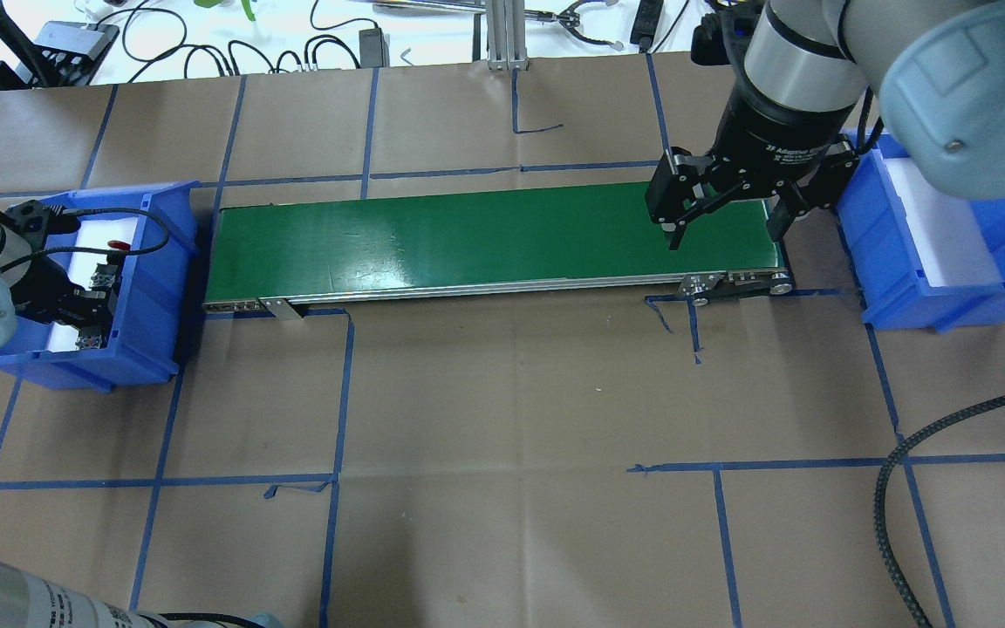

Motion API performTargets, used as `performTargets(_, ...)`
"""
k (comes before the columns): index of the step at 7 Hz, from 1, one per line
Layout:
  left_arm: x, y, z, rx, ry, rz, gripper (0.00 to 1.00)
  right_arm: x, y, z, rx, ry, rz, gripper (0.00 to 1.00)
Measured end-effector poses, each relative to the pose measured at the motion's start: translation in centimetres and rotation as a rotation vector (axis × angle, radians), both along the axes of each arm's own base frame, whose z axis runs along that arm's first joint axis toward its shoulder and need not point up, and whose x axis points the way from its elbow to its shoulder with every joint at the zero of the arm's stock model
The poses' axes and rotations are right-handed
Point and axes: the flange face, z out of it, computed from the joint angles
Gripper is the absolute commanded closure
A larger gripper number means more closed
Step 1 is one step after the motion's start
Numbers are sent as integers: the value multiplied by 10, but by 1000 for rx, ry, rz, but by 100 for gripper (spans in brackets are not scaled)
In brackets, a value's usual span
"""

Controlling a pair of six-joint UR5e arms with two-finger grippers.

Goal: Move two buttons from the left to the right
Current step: 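Close the left gripper on the yellow-capped button and lift it, then carry the yellow button with the left gripper onto the conveyor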

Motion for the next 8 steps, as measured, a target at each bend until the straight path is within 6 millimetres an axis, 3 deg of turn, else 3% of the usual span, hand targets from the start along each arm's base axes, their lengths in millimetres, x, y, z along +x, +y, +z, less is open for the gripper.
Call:
performTargets(2, 5, -7, 26, -28, -20, 2, 100, 0, 0, 1, -1, 0, -1, 0)
performTargets(3, 8, -14, 51, -29, -21, -1, 100, 0, 0, 0, 0, 0, -1, 0)
performTargets(6, 6, -32, 164, 26, 12, -8, 100, 0, -1, 0, -1, 0, -1, 0)
performTargets(7, -14, -44, 188, 29, 9, -30, 100, 0, -2, 0, -1, 0, -2, 0)
performTargets(8, -49, -58, 201, 24, 1, -60, 100, 0, -2, 1, -2, 0, -2, 0)
